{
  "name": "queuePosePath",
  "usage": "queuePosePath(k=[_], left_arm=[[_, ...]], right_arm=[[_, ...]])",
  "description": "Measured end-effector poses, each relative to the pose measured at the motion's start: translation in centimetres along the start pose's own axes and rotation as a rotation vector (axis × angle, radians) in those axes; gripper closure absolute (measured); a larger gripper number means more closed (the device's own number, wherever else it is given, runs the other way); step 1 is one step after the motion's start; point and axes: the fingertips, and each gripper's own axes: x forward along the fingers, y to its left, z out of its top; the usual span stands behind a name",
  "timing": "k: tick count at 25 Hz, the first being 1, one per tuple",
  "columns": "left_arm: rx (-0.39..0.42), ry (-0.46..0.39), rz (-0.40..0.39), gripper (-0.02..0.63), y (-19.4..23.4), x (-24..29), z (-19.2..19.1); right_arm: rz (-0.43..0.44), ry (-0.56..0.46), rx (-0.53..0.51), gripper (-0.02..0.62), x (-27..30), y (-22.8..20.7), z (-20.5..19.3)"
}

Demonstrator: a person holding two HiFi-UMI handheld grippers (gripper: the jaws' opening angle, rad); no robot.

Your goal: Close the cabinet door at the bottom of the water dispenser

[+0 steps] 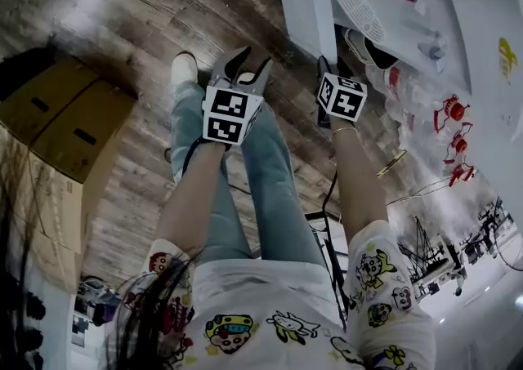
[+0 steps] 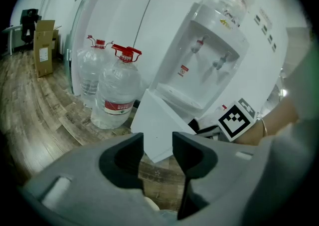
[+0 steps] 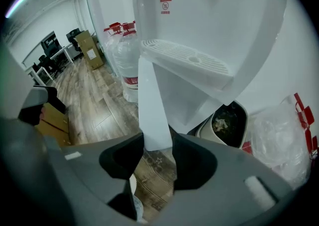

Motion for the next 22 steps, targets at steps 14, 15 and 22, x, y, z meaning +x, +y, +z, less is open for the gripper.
queuePosePath(k=[14, 15, 22], left_arm=[[-0.033, -0.032, 0.003, 0.428, -1.6, 1.1, 1.3], [-0.031, -0.032, -0.002, 0.428, -1.7, 1.3, 1.3], [-0.033, -0.028, -0.019, 0.428, -2.3, 2.5, 1.4]], right_arm=[[-0.116, -0.021, 0.064, 0.387, -0.1, -5.2, 0.3], [-0.121, -0.021, 0.063, 0.385, 0.0, -5.5, 0.4], [-0.176, -0.018, 0.064, 0.434, 0.5, -7.4, 0.7]])
